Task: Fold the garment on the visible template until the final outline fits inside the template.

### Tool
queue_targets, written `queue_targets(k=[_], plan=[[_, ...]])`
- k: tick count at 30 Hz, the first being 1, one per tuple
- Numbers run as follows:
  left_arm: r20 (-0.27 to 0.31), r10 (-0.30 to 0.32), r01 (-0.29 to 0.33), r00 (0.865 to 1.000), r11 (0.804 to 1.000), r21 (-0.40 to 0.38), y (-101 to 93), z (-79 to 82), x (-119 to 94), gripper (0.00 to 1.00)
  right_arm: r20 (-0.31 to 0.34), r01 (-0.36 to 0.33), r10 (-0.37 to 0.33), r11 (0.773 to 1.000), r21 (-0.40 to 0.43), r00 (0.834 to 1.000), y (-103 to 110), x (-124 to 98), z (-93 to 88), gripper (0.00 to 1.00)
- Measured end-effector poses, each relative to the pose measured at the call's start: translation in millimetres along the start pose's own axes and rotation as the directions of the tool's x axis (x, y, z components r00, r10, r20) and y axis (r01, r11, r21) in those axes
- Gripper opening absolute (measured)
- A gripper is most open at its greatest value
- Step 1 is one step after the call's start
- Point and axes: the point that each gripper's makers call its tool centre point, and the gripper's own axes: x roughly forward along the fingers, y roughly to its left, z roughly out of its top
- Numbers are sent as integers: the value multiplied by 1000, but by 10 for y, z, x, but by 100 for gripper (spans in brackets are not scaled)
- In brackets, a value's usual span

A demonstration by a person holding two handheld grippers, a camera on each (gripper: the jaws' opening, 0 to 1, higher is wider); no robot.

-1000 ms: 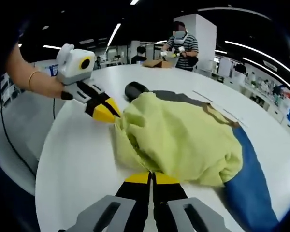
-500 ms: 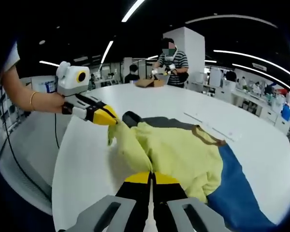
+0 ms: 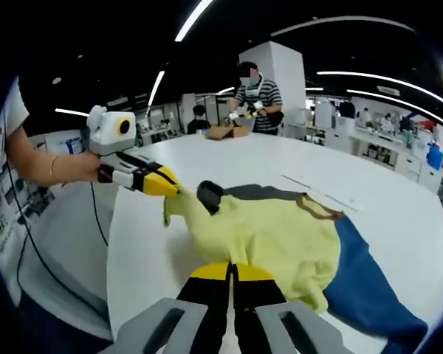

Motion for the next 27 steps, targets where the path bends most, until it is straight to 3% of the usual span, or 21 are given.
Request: queue_targets(k=[8, 14, 27], plan=[[-39, -24, 24, 999, 1000, -3, -148, -179, -133, 1, -19, -23, 24, 999, 35, 1000, 240, -70, -169, 0], [-96, -45, 43, 994, 999, -18, -234, -418, -213, 1, -37, -46, 49, 995, 83, 998, 421, -81, -345, 0], [-268, -81, 76, 960, 997, -31, -448, -1181, -256, 1, -93, -52, 69, 983, 174, 993, 645, 26, -775, 0]])
